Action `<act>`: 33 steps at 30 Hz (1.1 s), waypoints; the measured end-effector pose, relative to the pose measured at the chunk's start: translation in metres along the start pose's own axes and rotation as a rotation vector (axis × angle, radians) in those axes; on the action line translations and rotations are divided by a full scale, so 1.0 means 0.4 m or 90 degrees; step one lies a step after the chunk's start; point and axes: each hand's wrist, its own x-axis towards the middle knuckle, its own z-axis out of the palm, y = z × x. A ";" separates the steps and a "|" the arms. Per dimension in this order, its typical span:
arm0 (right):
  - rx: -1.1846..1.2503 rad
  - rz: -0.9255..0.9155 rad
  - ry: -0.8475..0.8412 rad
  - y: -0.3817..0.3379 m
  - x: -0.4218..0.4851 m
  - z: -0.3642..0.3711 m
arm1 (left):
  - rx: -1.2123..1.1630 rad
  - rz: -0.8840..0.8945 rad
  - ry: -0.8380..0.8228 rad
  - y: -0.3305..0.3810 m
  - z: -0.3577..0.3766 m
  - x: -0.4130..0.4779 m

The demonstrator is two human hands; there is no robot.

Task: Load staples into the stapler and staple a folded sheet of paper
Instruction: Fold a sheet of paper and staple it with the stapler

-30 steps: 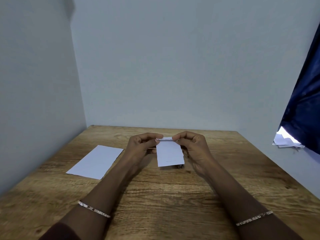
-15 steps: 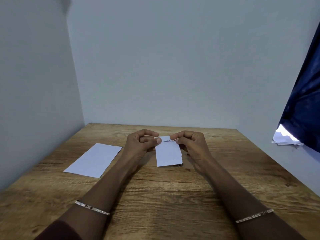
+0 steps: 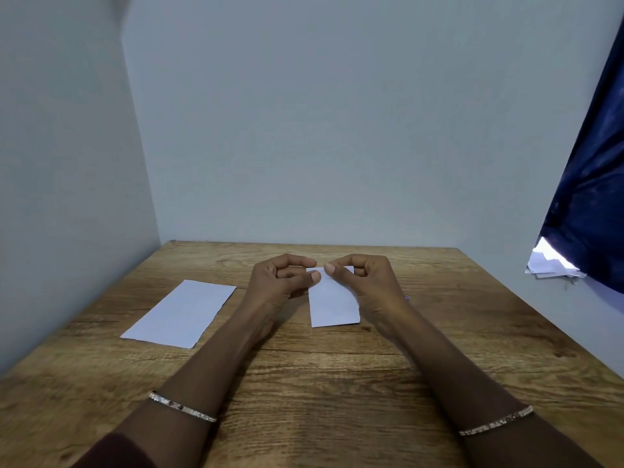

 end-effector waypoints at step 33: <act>0.172 0.089 -0.078 0.004 0.007 -0.032 | 0.052 -0.002 -0.082 -0.002 -0.003 -0.001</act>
